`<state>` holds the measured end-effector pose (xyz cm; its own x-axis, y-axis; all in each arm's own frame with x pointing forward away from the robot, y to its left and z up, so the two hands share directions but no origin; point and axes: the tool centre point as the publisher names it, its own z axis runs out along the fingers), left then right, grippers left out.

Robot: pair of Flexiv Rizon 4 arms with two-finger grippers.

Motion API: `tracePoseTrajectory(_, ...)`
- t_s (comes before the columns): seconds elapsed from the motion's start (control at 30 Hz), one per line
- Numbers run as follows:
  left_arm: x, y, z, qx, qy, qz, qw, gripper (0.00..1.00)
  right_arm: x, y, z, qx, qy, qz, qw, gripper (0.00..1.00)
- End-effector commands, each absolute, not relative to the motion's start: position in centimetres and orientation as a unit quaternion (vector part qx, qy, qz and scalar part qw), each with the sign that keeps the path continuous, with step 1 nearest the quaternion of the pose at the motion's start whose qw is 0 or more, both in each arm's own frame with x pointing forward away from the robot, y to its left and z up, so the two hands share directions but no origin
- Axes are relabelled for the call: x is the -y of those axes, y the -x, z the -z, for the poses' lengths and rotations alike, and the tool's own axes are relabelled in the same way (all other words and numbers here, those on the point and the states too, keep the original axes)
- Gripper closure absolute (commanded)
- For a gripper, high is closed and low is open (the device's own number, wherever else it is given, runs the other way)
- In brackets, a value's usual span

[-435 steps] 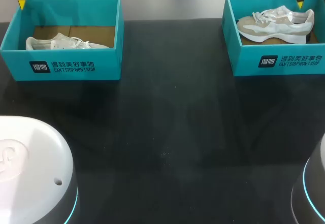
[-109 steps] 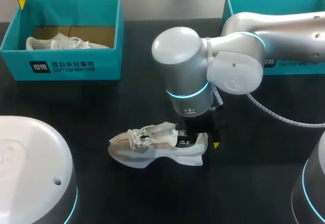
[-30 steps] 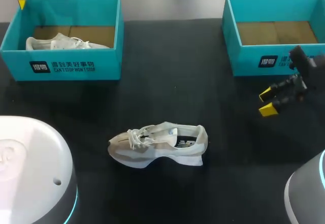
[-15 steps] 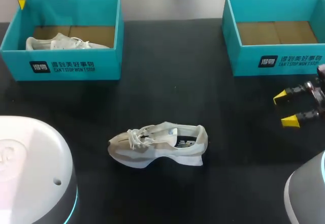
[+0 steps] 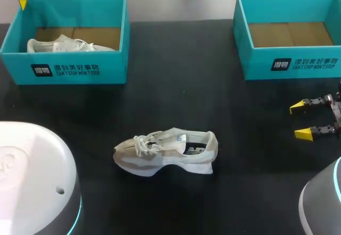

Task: Take the shoe out of the shoebox, open the shoe tongue, remove and reinsert the insole, then place the shoe into the shoebox

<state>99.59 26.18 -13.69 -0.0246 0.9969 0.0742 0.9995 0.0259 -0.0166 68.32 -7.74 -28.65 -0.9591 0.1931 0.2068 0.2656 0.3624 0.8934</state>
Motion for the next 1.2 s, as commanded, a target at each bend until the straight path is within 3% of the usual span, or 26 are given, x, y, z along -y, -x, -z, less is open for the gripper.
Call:
tracePoseTrajectory(0.03, -26.2, -99.6, 13.6, 0.715, 0.698, 0.021, 0.033, 0.00, 8.8, -68.5, 30.4, 0.825, 0.138, 0.548, 0.006, 0.00)
tracePoseTrajectory(0.43, -26.2, -99.6, 13.6, 0.715, 0.698, 0.021, 0.033, 0.00, 9.9, -68.8, 35.7, 0.821, 0.109, 0.560, 0.016, 0.00)
tracePoseTrajectory(0.7, -26.2, -99.6, 13.6, 0.715, 0.698, 0.021, 0.033, 0.00, 9.3, -68.2, 36.8, 0.810, 0.088, 0.579, -0.013, 0.00)
tracePoseTrajectory(1.2, -26.2, -99.6, 13.6, 0.715, 0.698, 0.021, 0.033, 0.00, 2.7, -67.1, 37.2, 0.817, 0.039, 0.575, -0.002, 0.00)
